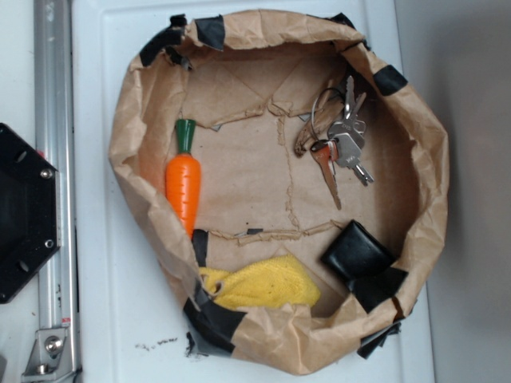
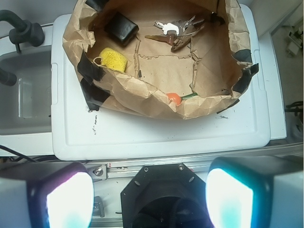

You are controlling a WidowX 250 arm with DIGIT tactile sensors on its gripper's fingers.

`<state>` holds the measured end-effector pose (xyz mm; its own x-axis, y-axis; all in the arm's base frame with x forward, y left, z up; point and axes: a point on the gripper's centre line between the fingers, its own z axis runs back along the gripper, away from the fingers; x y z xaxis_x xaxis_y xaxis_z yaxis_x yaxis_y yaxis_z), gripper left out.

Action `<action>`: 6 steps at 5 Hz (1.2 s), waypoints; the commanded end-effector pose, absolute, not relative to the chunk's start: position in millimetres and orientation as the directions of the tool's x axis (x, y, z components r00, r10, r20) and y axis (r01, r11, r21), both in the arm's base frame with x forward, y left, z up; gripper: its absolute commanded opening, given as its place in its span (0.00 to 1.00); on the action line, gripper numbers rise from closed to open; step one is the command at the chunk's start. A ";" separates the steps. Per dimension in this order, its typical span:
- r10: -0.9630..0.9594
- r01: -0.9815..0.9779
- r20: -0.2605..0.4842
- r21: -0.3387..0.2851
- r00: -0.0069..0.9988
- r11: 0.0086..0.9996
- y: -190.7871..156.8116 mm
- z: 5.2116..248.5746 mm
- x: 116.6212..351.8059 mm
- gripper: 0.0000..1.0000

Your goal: Grab the yellow cloth.

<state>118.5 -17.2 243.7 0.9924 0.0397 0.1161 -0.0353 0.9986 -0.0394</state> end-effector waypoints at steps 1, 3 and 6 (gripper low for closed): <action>0.040 -0.035 0.116 -0.039 0.992 0.999 -17.2 243.7 118.5 1.00; 0.292 -0.290 0.017 -0.096 0.956 0.952 -5.8 206.8 209.2 1.00; 0.527 -0.558 -0.183 -0.264 0.830 0.787 -2.7 112.0 259.1 1.00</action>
